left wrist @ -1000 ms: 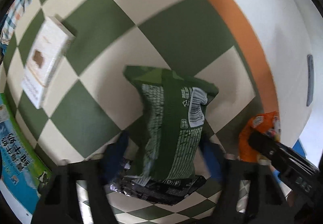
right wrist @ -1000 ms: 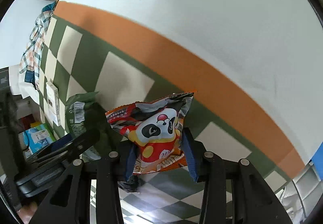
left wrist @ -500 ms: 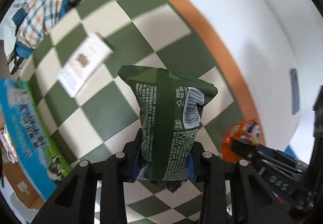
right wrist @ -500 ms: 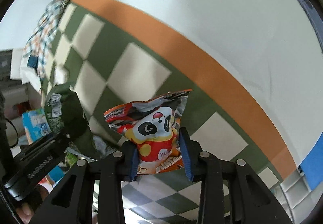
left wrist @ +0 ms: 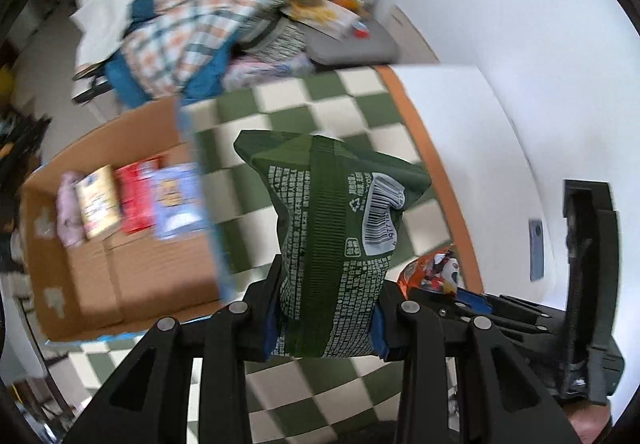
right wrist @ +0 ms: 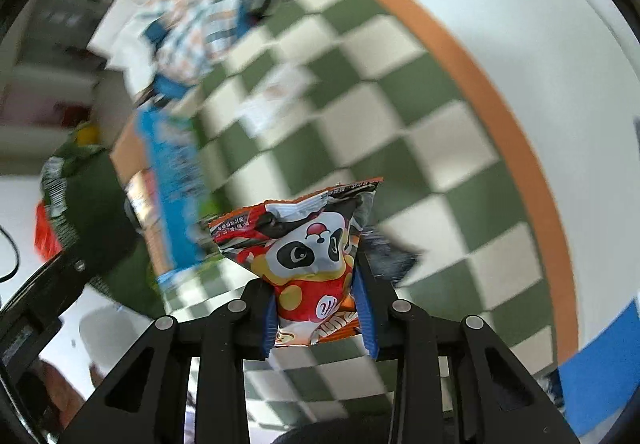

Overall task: Organize soft objects
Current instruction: 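Carry both bags over the box and open both tools to drop them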

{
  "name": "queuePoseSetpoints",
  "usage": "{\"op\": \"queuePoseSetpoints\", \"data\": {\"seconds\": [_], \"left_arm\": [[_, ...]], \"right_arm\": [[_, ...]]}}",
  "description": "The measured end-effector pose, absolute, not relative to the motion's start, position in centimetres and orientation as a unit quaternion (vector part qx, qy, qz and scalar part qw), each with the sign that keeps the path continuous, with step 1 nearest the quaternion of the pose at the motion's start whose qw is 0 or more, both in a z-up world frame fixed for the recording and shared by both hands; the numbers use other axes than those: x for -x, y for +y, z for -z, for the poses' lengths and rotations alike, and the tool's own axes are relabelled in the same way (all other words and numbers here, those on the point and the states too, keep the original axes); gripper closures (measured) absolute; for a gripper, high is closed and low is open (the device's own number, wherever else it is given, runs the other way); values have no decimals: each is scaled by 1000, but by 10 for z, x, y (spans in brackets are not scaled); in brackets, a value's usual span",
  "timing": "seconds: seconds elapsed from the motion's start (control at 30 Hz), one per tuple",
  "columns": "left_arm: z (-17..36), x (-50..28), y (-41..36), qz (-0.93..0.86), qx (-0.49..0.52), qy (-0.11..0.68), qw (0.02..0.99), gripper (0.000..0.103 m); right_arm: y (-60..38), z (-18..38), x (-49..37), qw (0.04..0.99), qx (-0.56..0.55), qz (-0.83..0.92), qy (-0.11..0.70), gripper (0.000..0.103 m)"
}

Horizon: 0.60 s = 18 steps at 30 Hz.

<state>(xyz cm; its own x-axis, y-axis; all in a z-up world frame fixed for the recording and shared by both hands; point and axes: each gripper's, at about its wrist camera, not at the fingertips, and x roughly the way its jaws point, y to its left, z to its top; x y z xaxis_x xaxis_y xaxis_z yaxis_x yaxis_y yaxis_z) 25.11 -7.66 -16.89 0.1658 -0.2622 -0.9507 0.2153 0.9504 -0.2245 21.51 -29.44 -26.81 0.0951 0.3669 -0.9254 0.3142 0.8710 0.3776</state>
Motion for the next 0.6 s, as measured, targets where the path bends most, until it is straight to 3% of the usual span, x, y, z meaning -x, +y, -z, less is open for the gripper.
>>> {"op": "queuePoseSetpoints", "data": {"seconds": [0.27,0.6], "left_arm": [[168,-252,63,65,86,626,772,71],[227,-271,181,-8,137,663,736,71]], "right_arm": [[-152,224,-239,705,-181,-135,672,69],[11,240,-281,691,-89,-190,691,69]]}}
